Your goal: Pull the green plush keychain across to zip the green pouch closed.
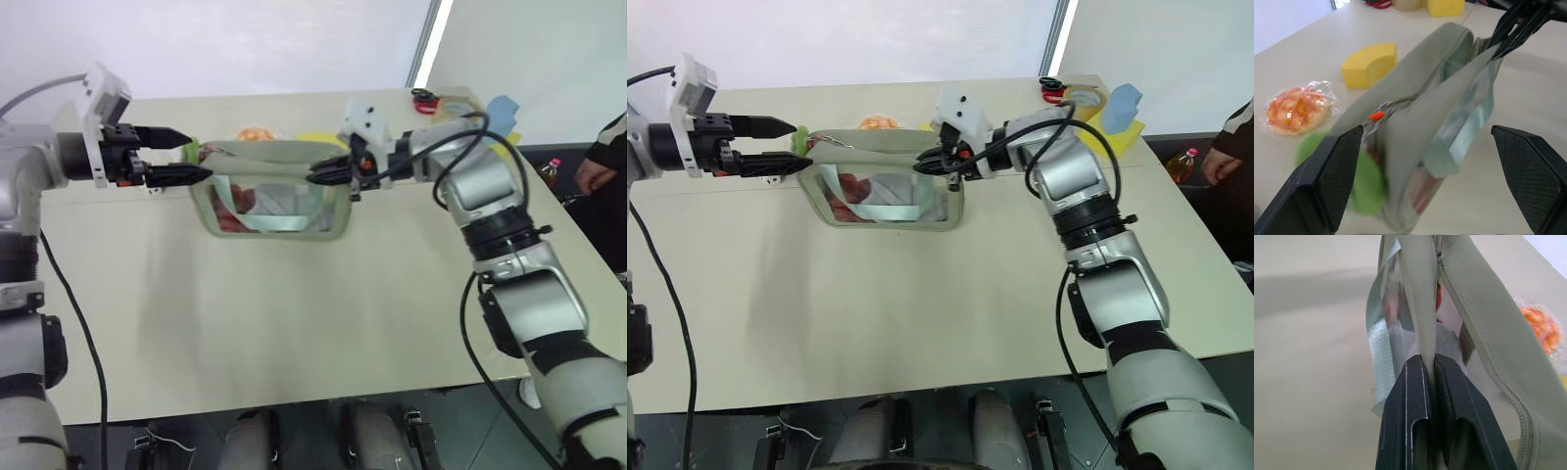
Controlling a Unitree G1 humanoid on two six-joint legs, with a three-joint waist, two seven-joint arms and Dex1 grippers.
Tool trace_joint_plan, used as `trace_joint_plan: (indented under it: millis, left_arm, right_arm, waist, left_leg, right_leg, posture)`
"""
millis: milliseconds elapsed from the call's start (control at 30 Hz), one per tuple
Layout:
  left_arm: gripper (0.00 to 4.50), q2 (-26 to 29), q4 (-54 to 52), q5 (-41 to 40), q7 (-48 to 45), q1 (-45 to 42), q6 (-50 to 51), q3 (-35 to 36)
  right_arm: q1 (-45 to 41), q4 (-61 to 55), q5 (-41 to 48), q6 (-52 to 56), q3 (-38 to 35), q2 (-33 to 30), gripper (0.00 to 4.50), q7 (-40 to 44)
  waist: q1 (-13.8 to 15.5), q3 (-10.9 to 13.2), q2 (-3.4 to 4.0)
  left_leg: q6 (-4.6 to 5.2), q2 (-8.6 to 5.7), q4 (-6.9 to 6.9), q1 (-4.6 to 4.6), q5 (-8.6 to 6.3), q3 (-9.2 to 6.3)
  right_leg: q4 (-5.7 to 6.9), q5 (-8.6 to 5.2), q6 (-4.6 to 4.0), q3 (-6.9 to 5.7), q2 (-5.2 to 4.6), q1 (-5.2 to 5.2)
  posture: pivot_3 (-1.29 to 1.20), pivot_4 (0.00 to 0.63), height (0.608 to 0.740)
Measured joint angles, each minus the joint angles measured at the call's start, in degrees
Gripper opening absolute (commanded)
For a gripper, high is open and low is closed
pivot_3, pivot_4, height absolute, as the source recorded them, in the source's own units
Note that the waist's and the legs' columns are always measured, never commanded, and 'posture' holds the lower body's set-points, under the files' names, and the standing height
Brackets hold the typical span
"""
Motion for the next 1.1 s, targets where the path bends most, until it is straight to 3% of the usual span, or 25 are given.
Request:
trace_joint_plan:
  millis: [233, 333, 433, 700, 867, 1067, 1100]
  left_arm:
    - [4.5, 0.54, -0.07, -0.61, -0.44, -0.03, 0.15, -0.06]
    - [4.5, 0.22, -0.08, -0.69, -0.82, -0.09, 0.14, -0.65]
    - [4.5, -0.09, -0.03, -0.76, -0.95, -0.79, 0.13, -0.94]
    - [4.5, -0.13, 1.28, -0.56, -1.65, -2.48, -0.94, -1.94]
    - [4.5, -0.99, 1.27, -0.61, -2.27, -3.64, -0.98, -2.77]
    - [4.5, -0.84, 1.31, -0.59, -2.21, -3.98, -0.96, -2.74]
    - [4.5, -0.82, 1.22, -0.6, -2.15, -3.94, -0.94, -2.73]
  right_arm:
    - [3.37, -2.45, -0.68, -1.86, -0.43, -5.81, 0.02, 3.89]
    - [3.93, -2.44, -0.76, -1.55, -0.49, -5.54, 1.13, 3.7]
    - [4.21, -2.45, -1.07, -1.47, -0.48, -5.13, 2.59, 2.94]
    - [-1.23, -7.54, -0.55, 5.45, -2.56, -2.92, 2.59, -1.38]
    - [-0.69, -6.01, -1.95, 3.39, -0.37, 3.06, 2.59, -5.46]
    - [0.25, -1.11, -3.98, 0.67, 0.17, 4.17, 2.59, -6.62]
    - [0.25, -0.95, -4.02, 0.41, 0.17, 4.37, 2.36, -6.52]
  waist:
    - [0.04, 0.0, 0.0]
    - [-0.03, 0.0, 0.0]
    - [-0.08, 0.0, 0.0]
    - [-0.24, 0.0, 0.0]
    - [-0.47, 0.0, 0.0]
    - [-0.47, 0.0, 0.0]
    - [-0.54, 0.0, 0.0]
  left_leg:
    - [0.0, 0.01, 0.0, 0.03, 0.0, 0.01]
    - [0.0, 0.02, 0.0, 0.03, 0.0, 0.01]
    - [0.0, 0.02, 0.0, 0.03, 0.0, 0.01]
    - [0.0, 0.03, 0.0, 0.03, 0.0, -0.01]
    - [-0.01, 0.02, 0.0, 0.03, 0.0, 0.01]
    - [-0.01, -0.01, 0.01, 0.02, 0.01, 0.0]
    - [-0.02, 0.01, 0.0, 0.03, 0.01, -0.01]
  right_leg:
    - [0.0, 0.0, 0.0, 0.02, 0.02, 0.0]
    - [0.0, 0.0, 0.0, 0.02, 0.02, 0.0]
    - [0.0, 0.0, 0.0, 0.01, 0.02, 0.0]
    - [0.01, 0.0, 0.0, 0.0, 0.03, 0.0]
    - [0.01, 0.0, 0.0, 0.0, 0.04, 0.0]
    - [0.01, 0.0, 0.0, -0.01, -0.01, 0.0]
    - [0.02, 0.0, 0.0, -0.01, 0.02, 0.0]
  posture:
    - [0.0, 0.15, 0.74]
    - [0.0, 0.15, 0.74]
    - [0.0, 0.15, 0.74]
    - [0.0, 0.15, 0.74]
    - [0.0, 0.15, 0.74]
    - [0.0, 0.15, 0.74]
    - [0.0, 0.15, 0.74]
